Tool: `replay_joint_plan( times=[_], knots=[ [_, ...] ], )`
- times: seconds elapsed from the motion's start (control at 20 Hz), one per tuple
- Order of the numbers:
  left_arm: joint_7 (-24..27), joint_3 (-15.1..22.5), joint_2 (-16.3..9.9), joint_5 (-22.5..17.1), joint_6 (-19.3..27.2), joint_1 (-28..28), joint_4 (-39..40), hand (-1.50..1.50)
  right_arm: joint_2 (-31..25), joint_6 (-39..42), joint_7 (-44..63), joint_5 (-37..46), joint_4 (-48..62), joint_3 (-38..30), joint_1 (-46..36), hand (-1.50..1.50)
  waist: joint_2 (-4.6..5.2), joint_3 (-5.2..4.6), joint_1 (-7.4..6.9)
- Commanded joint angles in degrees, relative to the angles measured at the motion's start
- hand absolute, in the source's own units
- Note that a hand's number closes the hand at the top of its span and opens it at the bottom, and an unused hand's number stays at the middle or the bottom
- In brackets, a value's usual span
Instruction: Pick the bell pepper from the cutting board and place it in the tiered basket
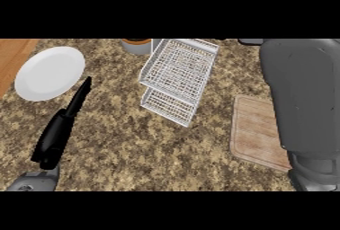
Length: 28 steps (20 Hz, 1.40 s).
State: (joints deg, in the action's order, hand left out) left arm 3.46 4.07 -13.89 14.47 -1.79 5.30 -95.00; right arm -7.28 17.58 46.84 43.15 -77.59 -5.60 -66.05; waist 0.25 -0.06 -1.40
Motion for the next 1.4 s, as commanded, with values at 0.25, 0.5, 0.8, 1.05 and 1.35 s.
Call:
replay_joint_plan(
  times=[0.25, 0.5, 0.8, 1.05, 1.35],
  knots=[
    [-0.7, 1.9, 1.5, 2.5, 0.6, -0.5, -1.9, 0.00, 5.2, -15.2, -8.2, 3.5, 27.5, -1.3, -8.2, 1.50, 0.51, 0.00, -1.21],
    [-0.6, 0.8, 1.8, 1.4, -0.2, 3.3, 2.0, 0.00, 7.2, -27.3, -13.6, -5.6, 33.6, -0.7, -7.9, -1.50, 0.67, 0.01, -1.62],
    [-0.9, -0.4, 0.4, -0.3, -2.6, 4.1, 0.9, 0.00, 7.3, -34.9, -25.8, -12.4, 41.8, -6.4, -10.9, -1.50, 1.13, 0.03, -2.75],
    [0.0, 1.2, 2.3, 1.8, -0.3, 1.4, 0.5, 0.00, 6.3, -47.2, -30.4, -11.6, 40.5, -10.7, -12.1, -1.50, 0.73, 0.04, -1.55],
    [1.0, -2.0, 0.6, 0.5, -0.6, 0.2, 1.3, 0.00, -2.3, -53.2, -27.2, -10.0, 39.1, -13.7, -9.4, -1.50, -0.22, 0.04, 0.98]
  ],
)
